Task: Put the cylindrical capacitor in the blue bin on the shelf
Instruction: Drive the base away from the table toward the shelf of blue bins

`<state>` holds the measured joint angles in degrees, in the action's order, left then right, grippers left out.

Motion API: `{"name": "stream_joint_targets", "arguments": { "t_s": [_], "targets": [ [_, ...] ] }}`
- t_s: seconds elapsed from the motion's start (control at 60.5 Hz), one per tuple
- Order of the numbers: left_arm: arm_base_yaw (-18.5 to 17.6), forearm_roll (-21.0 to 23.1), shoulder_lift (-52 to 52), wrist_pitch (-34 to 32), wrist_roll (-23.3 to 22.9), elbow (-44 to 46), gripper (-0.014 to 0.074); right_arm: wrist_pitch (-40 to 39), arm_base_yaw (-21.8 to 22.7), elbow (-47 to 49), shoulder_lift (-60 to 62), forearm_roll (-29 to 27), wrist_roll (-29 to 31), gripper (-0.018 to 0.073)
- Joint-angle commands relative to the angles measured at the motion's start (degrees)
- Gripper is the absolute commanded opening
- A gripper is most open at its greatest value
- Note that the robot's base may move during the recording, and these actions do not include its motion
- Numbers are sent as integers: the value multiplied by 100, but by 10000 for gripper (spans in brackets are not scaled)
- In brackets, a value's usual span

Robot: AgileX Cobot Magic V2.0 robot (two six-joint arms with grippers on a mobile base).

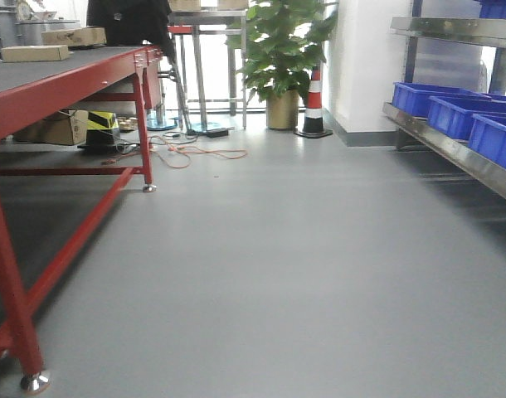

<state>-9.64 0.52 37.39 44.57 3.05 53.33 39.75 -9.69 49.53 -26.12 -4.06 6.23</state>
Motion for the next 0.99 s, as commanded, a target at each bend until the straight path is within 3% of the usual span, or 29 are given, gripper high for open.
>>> {"name": "stream_joint_targets", "arguments": {
  "t_s": [0.0,0.397,0.975],
  "targets": [
    [-39,23,-19,-221,-7,-4,-111,-117,-12,-16,7,28,33,-162],
    [-39,23,-19,-703,-7,-4,-111,-134,-12,-16,7,28,33,-162],
    [-39,23,-19,-703,-7,-4,-111,-167,-12,-16,7,28,33,-162]
  ]
}}
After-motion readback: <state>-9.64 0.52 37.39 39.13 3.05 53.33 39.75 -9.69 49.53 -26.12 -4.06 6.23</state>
